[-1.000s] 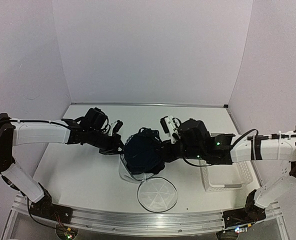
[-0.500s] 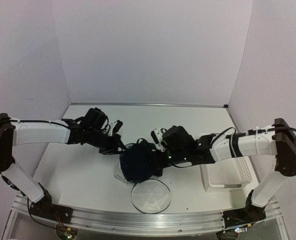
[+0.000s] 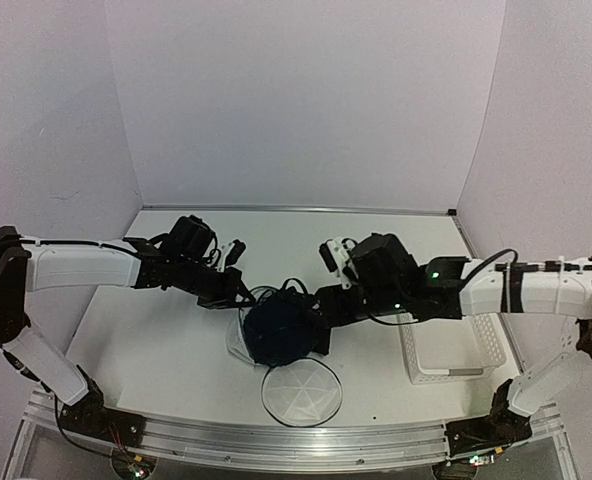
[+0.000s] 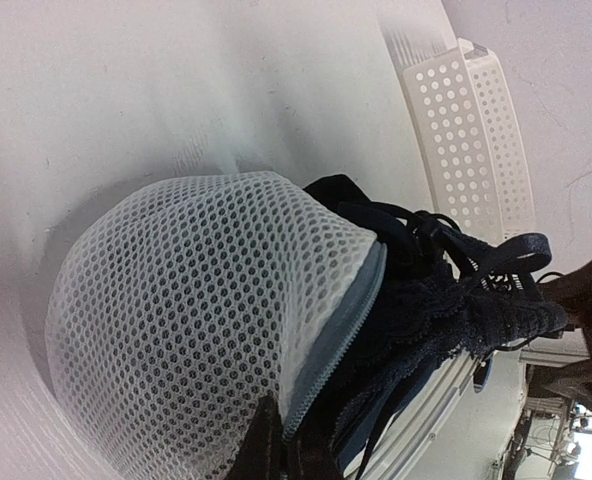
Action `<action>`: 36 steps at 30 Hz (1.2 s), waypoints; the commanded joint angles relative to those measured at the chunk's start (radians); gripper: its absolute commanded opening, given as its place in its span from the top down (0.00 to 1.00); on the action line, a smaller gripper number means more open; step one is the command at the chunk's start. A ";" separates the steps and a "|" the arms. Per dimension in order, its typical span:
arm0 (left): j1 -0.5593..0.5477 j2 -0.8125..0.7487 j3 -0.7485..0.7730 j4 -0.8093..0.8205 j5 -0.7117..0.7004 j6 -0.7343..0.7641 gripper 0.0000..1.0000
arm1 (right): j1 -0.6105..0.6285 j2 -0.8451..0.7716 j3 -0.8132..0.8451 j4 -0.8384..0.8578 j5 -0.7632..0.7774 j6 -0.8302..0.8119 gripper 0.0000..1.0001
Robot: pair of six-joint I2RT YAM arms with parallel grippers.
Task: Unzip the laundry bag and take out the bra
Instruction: Place the bra in the laundry bag, then pick up the bra from the laundry bag.
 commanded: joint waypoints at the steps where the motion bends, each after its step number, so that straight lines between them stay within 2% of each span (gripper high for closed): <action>1: -0.003 0.002 0.021 0.025 -0.013 0.011 1.00 | -0.005 -0.119 -0.023 -0.067 0.018 0.015 0.51; 7: -0.004 0.011 0.029 0.024 -0.009 0.006 1.00 | -0.004 -0.142 -0.093 -0.051 -0.065 0.113 0.50; 12: -0.003 0.016 0.034 0.024 -0.001 0.004 1.00 | -0.003 -0.101 -0.162 0.077 -0.151 0.234 0.48; 19: -0.003 0.014 0.029 0.024 0.005 0.002 1.00 | 0.001 0.037 -0.195 0.308 -0.273 0.372 0.42; 27: -0.003 0.003 0.015 0.024 0.001 0.005 1.00 | 0.003 0.111 -0.192 0.431 -0.235 0.467 0.39; 36: -0.003 -0.007 0.009 0.024 0.001 0.012 1.00 | 0.003 0.192 -0.164 0.461 -0.170 0.486 0.40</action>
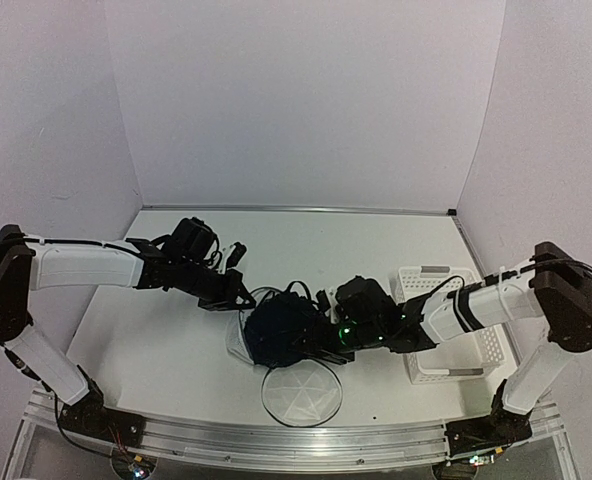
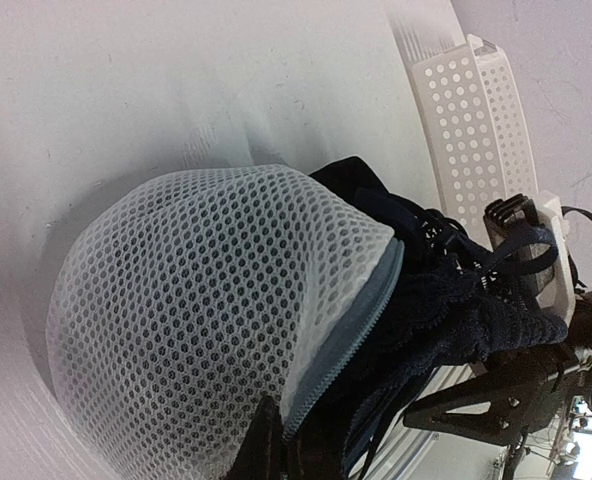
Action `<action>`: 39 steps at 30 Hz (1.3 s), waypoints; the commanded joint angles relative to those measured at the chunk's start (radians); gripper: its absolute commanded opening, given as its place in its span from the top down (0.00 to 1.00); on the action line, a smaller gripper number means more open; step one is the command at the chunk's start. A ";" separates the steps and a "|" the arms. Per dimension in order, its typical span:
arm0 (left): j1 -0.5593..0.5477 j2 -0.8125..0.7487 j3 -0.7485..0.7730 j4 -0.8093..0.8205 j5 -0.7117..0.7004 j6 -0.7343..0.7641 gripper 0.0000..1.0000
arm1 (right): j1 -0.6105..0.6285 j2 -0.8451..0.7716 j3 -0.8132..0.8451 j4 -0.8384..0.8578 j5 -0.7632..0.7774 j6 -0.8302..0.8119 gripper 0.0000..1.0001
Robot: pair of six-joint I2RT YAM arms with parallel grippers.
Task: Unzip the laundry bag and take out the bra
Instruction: Pick up the bra from the laundry bag.
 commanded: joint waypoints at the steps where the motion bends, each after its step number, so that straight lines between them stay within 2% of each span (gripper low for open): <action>1: -0.003 -0.026 0.007 0.024 -0.001 0.011 1.00 | 0.002 0.017 0.040 0.076 0.053 0.019 0.41; 4: -0.003 -0.032 0.005 0.024 -0.002 0.011 1.00 | 0.002 0.019 0.045 0.086 0.055 0.017 0.51; 15: -0.003 -0.039 0.001 0.025 -0.014 0.009 1.00 | 0.003 -0.045 0.016 0.099 0.052 0.011 1.00; 26: -0.003 -0.020 0.017 0.024 -0.032 0.011 1.00 | 0.004 -0.249 -0.035 0.035 0.037 -0.030 1.00; 39: -0.003 -0.004 0.039 0.015 -0.036 0.014 1.00 | 0.003 -0.481 0.021 -0.221 0.262 -0.185 1.00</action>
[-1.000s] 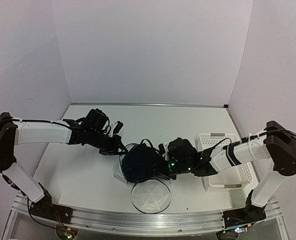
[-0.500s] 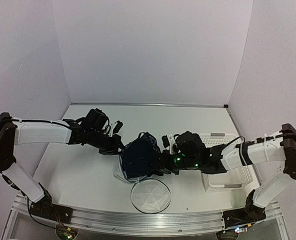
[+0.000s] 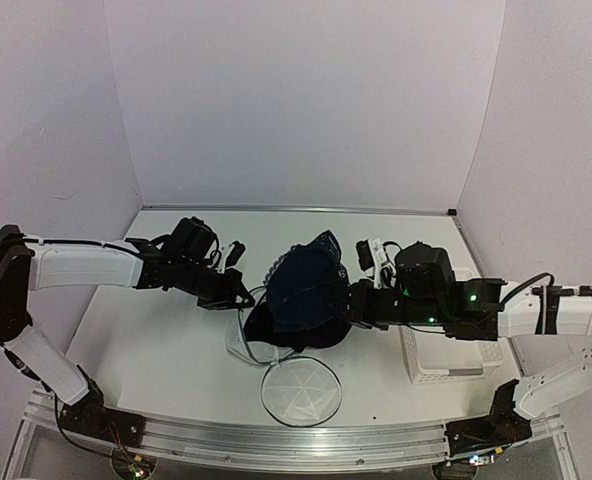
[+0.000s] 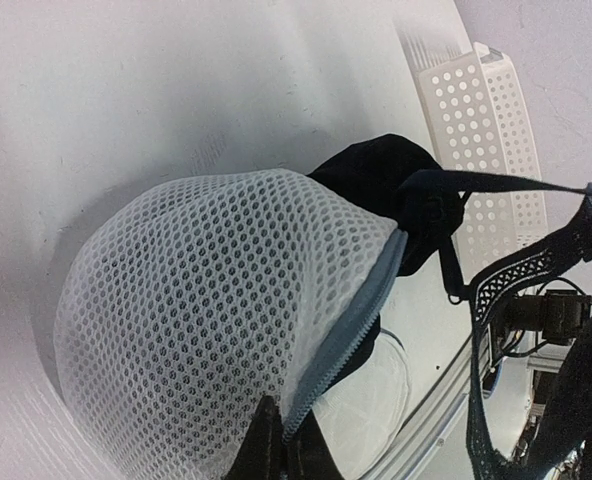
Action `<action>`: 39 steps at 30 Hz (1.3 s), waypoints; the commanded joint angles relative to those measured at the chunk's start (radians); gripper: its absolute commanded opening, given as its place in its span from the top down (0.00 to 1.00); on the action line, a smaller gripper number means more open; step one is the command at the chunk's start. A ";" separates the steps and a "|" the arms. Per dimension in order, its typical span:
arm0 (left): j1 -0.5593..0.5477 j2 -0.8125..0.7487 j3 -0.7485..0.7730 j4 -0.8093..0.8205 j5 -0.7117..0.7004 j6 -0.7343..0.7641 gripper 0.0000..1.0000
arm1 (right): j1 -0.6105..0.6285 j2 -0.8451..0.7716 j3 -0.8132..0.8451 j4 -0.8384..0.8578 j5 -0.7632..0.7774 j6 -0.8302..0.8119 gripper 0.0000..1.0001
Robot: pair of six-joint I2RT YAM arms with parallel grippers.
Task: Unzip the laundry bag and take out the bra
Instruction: Pick up the bra from the laundry bag, then place the bra in the bin.
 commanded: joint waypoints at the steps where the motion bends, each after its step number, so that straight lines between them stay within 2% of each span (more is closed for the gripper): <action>1: -0.003 -0.001 0.040 0.015 -0.010 0.013 1.00 | 0.003 -0.075 0.060 -0.094 0.125 -0.086 1.00; 14: -0.003 -0.006 0.034 0.009 -0.006 0.018 1.00 | -0.005 -0.287 0.142 -0.374 0.473 -0.208 1.00; 23: -0.003 -0.005 0.040 0.008 -0.001 0.021 1.00 | -0.027 -0.366 0.152 -0.592 0.704 -0.193 1.00; 26: -0.003 -0.002 0.043 0.007 -0.001 0.022 1.00 | -0.076 -0.378 0.116 -0.617 0.702 -0.170 1.00; 39: -0.003 0.004 0.046 0.007 0.007 0.032 1.00 | -0.361 -0.425 -0.051 -0.641 0.486 -0.067 1.00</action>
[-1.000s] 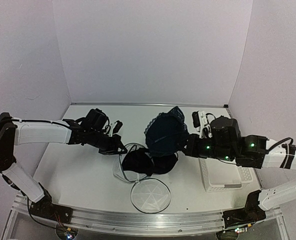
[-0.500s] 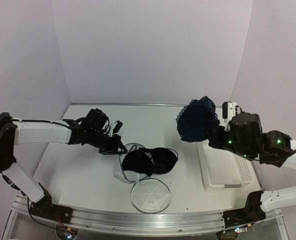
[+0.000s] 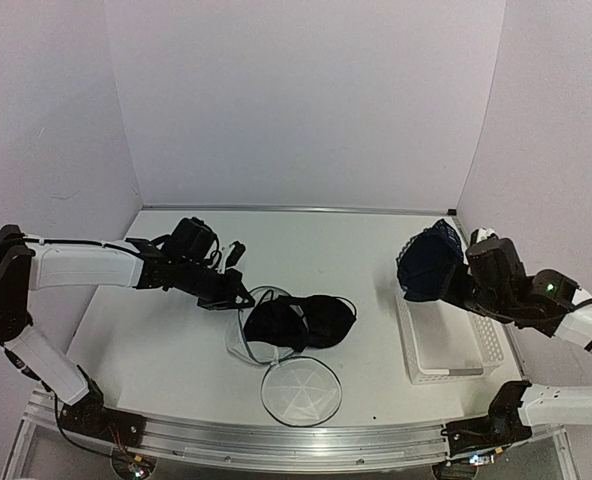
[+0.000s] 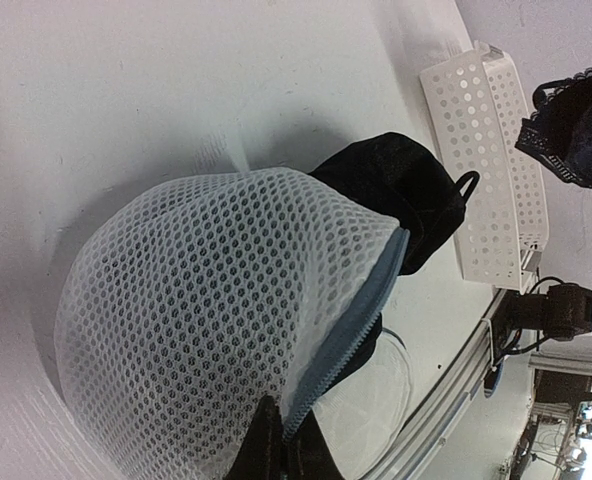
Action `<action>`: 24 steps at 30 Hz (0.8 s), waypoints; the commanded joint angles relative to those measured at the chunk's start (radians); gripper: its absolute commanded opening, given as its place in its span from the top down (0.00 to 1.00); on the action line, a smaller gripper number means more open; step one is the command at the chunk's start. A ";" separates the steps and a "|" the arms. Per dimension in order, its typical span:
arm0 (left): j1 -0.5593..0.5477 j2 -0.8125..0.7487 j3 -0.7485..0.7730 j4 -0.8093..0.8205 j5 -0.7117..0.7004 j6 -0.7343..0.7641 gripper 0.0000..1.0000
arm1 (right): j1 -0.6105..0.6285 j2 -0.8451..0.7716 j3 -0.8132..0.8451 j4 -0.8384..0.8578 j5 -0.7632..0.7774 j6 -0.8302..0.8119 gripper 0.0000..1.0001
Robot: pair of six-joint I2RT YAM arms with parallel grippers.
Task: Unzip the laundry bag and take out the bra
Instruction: Place the bra in the bin.
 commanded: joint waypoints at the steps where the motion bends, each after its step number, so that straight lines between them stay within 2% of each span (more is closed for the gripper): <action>1: -0.003 0.001 0.047 0.008 0.008 0.028 1.00 | -0.096 -0.032 -0.050 0.009 -0.107 0.056 1.00; 10: -0.003 0.002 0.046 0.008 0.012 0.033 1.00 | -0.284 -0.043 -0.167 0.044 -0.225 0.096 1.00; 20: -0.003 0.005 0.044 0.010 0.007 0.040 1.00 | -0.377 -0.004 -0.298 0.199 -0.402 0.173 1.00; 22: -0.003 0.004 0.046 0.010 0.008 0.042 1.00 | -0.383 0.013 -0.308 0.209 -0.410 0.185 0.90; 24: -0.004 0.001 0.044 0.010 0.008 0.045 1.00 | -0.385 0.019 -0.315 0.209 -0.402 0.193 0.87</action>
